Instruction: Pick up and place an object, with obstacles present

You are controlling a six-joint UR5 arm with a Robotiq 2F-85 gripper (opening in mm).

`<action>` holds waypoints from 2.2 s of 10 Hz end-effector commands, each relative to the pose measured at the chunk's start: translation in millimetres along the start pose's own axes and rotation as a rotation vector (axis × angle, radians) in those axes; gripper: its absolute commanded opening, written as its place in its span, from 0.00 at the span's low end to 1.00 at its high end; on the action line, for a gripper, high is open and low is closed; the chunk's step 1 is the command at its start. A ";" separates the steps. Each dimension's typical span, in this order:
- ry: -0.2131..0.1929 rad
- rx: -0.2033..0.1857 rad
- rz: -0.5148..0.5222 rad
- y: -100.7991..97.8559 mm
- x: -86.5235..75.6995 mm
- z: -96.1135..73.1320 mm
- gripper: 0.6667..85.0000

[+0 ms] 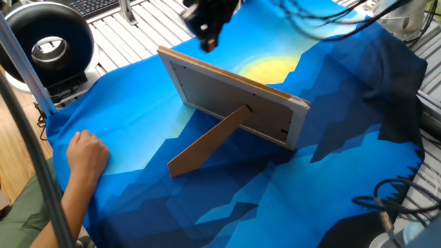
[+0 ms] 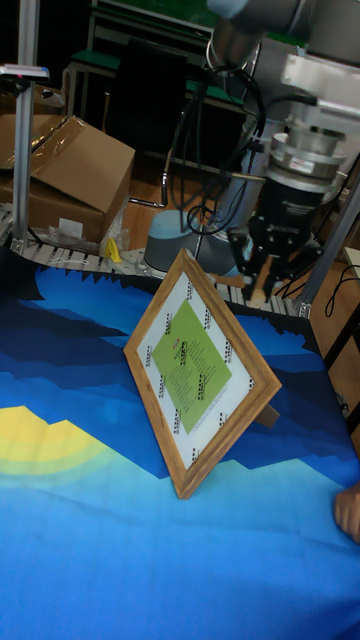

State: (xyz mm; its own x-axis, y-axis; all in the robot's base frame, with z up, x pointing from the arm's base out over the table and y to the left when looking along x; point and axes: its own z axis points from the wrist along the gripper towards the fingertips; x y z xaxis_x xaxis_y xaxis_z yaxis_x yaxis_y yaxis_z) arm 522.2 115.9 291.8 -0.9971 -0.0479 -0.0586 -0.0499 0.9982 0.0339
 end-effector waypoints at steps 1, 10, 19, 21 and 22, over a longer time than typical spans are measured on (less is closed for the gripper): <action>-0.042 -0.003 0.041 40.4 -12.3 34.9 0.01; -0.161 0.028 0.042 39.0 -60.0 153.7 0.01; -0.101 -0.035 -0.037 57.2 -45.0 156.2 0.63; -0.087 -0.028 -0.054 55.5 -42.0 154.4 0.68; -0.081 -0.025 -0.065 55.0 -40.4 153.6 0.72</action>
State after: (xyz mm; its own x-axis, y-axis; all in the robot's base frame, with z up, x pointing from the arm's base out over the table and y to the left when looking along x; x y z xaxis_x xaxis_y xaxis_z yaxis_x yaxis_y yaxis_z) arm 572.3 177.0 139.8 -0.9837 -0.0872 -0.1573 -0.0955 0.9944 0.0454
